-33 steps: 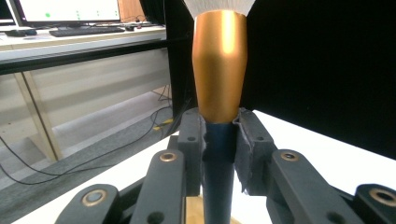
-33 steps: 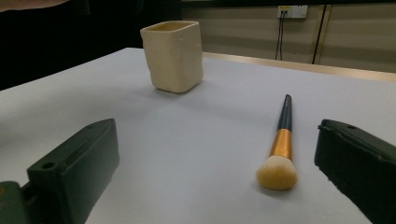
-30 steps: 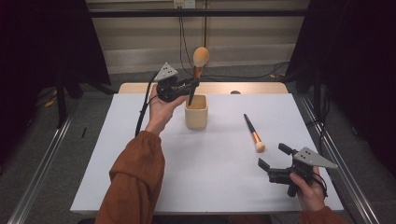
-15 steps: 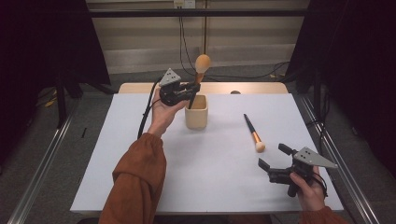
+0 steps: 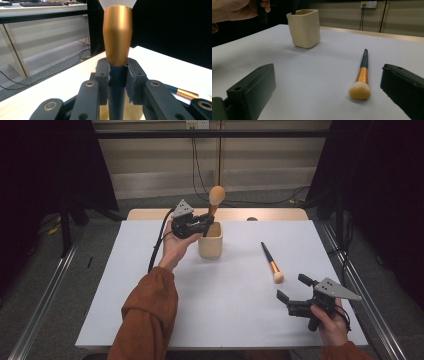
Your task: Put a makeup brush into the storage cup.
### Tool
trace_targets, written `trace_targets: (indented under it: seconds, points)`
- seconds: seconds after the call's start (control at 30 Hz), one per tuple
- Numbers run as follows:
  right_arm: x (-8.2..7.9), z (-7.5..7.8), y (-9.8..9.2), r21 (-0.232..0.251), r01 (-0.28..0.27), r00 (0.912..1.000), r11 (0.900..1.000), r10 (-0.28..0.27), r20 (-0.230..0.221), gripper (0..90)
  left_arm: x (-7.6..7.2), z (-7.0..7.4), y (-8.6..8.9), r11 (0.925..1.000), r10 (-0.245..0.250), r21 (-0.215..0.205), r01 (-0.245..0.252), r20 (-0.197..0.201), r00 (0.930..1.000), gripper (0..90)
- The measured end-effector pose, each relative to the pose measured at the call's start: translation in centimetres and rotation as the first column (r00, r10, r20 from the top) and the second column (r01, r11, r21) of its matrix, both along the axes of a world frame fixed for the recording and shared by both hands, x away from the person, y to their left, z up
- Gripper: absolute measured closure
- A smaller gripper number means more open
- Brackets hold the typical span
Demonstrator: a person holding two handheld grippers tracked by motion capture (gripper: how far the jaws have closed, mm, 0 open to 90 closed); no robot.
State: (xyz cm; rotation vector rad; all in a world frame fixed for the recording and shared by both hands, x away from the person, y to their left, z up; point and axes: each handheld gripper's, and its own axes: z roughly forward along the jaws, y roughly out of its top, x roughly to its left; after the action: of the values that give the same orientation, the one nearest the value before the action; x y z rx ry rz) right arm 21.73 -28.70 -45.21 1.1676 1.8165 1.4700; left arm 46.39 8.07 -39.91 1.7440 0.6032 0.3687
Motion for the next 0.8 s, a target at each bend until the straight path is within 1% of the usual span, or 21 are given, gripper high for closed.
trace_targets:
  seconds: [0.07,0.13,0.27,0.4,0.47,0.57,0.73,0.8]
  points:
    - [0.0,0.0,0.0,0.001,-0.001,1.0000,1.000,0.001,-0.001,0.0,-0.1,-0.3,0.0,1.0000,0.001,0.005,-0.001,-0.001,1.0000,74.2]
    - [0.0,0.0,0.1,0.005,-0.001,1.0000,1.000,0.001,-0.002,0.0,-0.1,-0.5,-0.1,0.9998,-0.006,0.020,0.006,0.003,1.0000,74.1]
    - [0.0,0.0,0.1,0.004,-0.003,1.0000,1.000,0.003,-0.003,0.0,-0.1,-0.8,-0.1,0.9995,-0.005,0.030,0.005,0.002,1.0000,74.2]
    - [0.0,-0.1,0.1,0.002,-0.005,1.0000,1.000,0.005,-0.006,0.0,-0.2,-1.3,0.0,0.9996,-0.004,0.028,0.004,-0.006,1.0000,74.1]
    - [0.0,0.0,0.1,0.002,-0.005,1.0000,1.000,0.005,-0.005,0.0,-0.3,-1.5,0.1,0.9994,0.001,0.034,-0.001,-0.009,1.0000,74.1]
    - [0.0,-0.1,0.1,0.000,-0.007,1.0000,1.000,0.007,-0.006,0.0,-0.7,-1.6,-0.2,0.9988,-0.008,0.047,0.008,-0.004,1.0000,74.0]
    - [0.0,-0.1,0.1,-0.003,-0.009,0.9999,1.000,0.009,-0.005,0.0,-0.6,-1.9,-0.2,0.9981,-0.003,0.062,0.004,-0.012,0.9999,74.0]
    - [0.0,-0.1,0.1,-0.003,-0.009,0.9999,1.000,0.008,-0.008,0.0,-0.6,-2.0,-0.2,0.9976,0.002,0.069,0.000,-0.021,0.9998,73.9]
